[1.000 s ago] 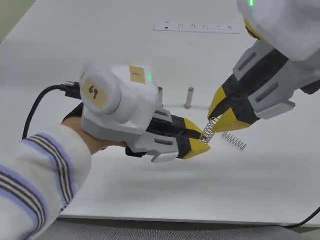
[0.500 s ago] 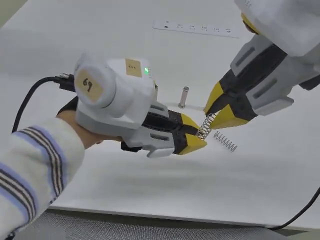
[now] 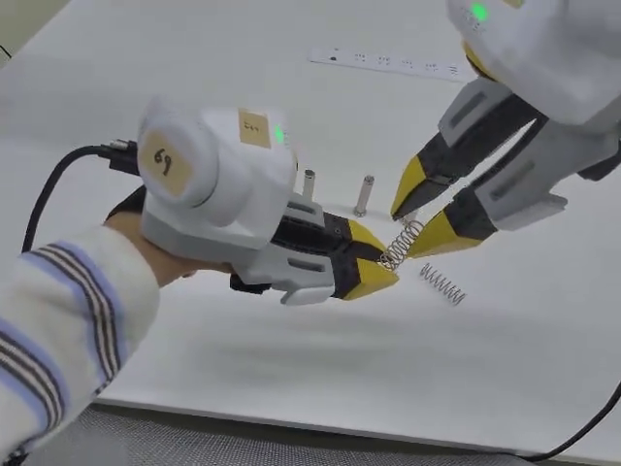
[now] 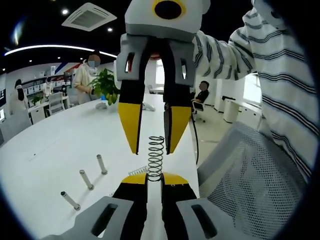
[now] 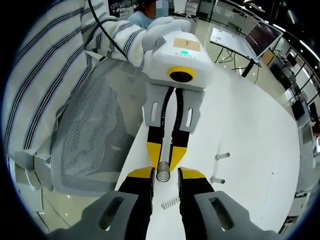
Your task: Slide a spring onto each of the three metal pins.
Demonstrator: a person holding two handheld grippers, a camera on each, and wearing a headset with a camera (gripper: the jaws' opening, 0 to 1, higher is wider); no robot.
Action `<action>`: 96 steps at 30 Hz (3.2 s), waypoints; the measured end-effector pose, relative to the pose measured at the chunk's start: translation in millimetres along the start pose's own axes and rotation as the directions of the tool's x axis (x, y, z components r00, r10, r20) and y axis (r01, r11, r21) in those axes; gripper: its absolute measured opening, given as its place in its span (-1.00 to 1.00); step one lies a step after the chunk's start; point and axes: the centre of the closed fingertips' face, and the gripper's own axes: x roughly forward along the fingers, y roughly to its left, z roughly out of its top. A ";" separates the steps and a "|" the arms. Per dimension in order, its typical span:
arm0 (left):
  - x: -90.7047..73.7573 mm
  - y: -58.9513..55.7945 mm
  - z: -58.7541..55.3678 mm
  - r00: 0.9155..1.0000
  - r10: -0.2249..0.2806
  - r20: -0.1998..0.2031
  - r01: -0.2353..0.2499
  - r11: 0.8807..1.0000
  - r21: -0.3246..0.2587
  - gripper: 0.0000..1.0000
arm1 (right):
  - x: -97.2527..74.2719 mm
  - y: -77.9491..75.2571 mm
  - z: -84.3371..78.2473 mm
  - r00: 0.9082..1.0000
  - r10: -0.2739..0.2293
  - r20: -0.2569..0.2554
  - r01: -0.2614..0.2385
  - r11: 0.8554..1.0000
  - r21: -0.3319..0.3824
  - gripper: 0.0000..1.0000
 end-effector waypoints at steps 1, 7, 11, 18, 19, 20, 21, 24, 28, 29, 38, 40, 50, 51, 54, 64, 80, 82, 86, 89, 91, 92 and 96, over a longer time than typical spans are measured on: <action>-0.7 0.8 0.1 1.000 0.004 0.000 -0.004 1.000 -0.001 -0.97 | 1.3 0.2 0.7 1.000 0.007 0.001 -0.007 1.000 -0.002 -0.69; -4.7 3.9 4.8 0.999 0.028 0.024 -0.028 1.000 -0.012 -0.97 | 6.7 -0.9 -0.3 1.000 0.018 -0.012 -0.018 1.000 -0.019 -0.71; -6.1 5.2 5.8 0.999 0.040 0.027 -0.040 0.999 -0.013 -0.97 | 9.1 -0.8 2.1 1.000 0.021 -0.003 -0.021 0.999 -0.044 -0.72; -8.6 4.2 7.6 0.998 0.048 0.030 -0.048 0.999 -0.010 -0.97 | 16.1 -1.5 3.3 0.999 0.028 -0.018 -0.029 0.997 -0.071 -0.76; -8.8 4.3 7.3 0.998 0.049 0.028 -0.049 0.999 -0.008 -0.97 | 17.0 -1.3 3.1 0.999 0.031 -0.020 -0.033 0.997 -0.072 -0.77; -9.1 4.4 6.7 0.998 0.050 0.024 -0.050 0.999 -0.007 -0.97 | 18.3 -0.7 2.6 0.999 0.036 -0.025 -0.038 0.996 -0.078 -0.78; -9.4 4.4 6.3 0.998 0.051 0.021 -0.051 0.999 -0.005 -0.97 | 18.9 -0.7 2.3 0.999 0.038 -0.029 -0.040 0.996 -0.079 -0.78; -9.7 3.8 5.5 0.999 0.052 0.018 -0.052 0.999 -0.004 -0.97 | 19.4 -0.3 1.7 0.998 0.042 -0.038 -0.045 0.995 -0.091 -0.80; -9.2 3.3 5.0 0.999 0.051 0.020 -0.051 0.999 -0.008 -0.97 | 20.0 -1.0 1.4 0.998 0.044 -0.041 -0.048 0.995 -0.091 -0.82; -8.7 3.0 4.5 0.999 0.051 0.018 -0.051 0.999 -0.006 -0.97 | 20.5 -0.7 1.2 0.998 0.047 -0.043 -0.051 0.995 -0.090 -0.82; -9.0 2.0 0.9 0.999 0.049 0.016 -0.049 0.999 -0.021 -0.96 | 25.1 -2.6 3.2 0.997 0.055 -0.058 -0.058 0.996 -0.060 -0.83; -11.6 1.4 -0.1 0.999 0.038 0.018 -0.038 0.999 -0.031 -0.96 | 26.2 -2.8 5.6 0.997 0.057 -0.058 -0.059 0.998 -0.036 -0.84; -16.4 6.9 -5.2 0.998 0.056 0.002 -0.056 0.998 -0.029 -0.95 | 32.4 -11.0 8.0 0.997 0.040 -0.071 -0.039 0.999 0.011 -0.84; -16.7 6.8 -5.5 0.998 0.055 0.003 -0.055 0.998 -0.030 -0.95 | 32.7 -10.9 8.1 0.997 0.041 -0.071 -0.041 0.999 0.014 -0.84; -17.1 6.5 -6.4 0.998 0.056 0.007 -0.056 0.998 -0.034 -0.95 | 33.8 -10.8 7.6 0.996 0.047 -0.073 -0.046 0.999 0.016 -0.84; -19.9 11.7 -8.3 0.996 0.082 0.023 -0.080 0.994 -0.067 -0.90 | 36.0 -14.2 8.8 0.996 0.052 -0.075 -0.051 0.999 0.014 -0.84; -39.7 41.3 -34.2 0.979 0.204 0.005 -0.202 0.971 -0.127 -0.17 | 35.5 -23.0 7.3 0.993 0.055 -0.107 -0.055 0.998 0.003 -0.84; -41.4 45.1 -37.1 0.976 0.218 0.002 -0.216 0.967 -0.136 -0.05 | 34.9 -23.9 7.2 0.992 0.056 -0.112 -0.057 0.998 0.001 -0.84; -44.1 52.0 -41.5 0.969 0.246 -0.006 -0.245 0.959 -0.146 0.21 | 32.7 -27.1 7.3 0.991 0.054 -0.120 -0.054 0.999 -0.004 -0.84; -46.6 55.4 -43.8 0.965 0.260 -0.018 -0.260 0.954 -0.152 0.22 | 30.8 -29.6 6.3 0.991 0.048 -0.128 -0.049 0.999 -0.008 -0.84; -48.7 59.6 -45.8 0.961 0.276 -0.023 -0.276 0.946 -0.172 0.22 | 29.8 -31.2 5.6 0.990 0.046 -0.132 -0.047 0.999 -0.008 -0.84; -49.1 60.6 -46.2 0.960 0.279 -0.020 -0.278 0.943 -0.186 0.29 | 28.8 -33.0 4.9 0.990 0.043 -0.137 -0.045 0.999 -0.010 -0.84; -52.4 66.2 -50.3 0.951 0.307 -0.026 -0.307 0.936 -0.172 0.65 | 24.2 -43.7 6.3 0.990 0.030 -0.141 -0.032 0.999 -0.012 -0.84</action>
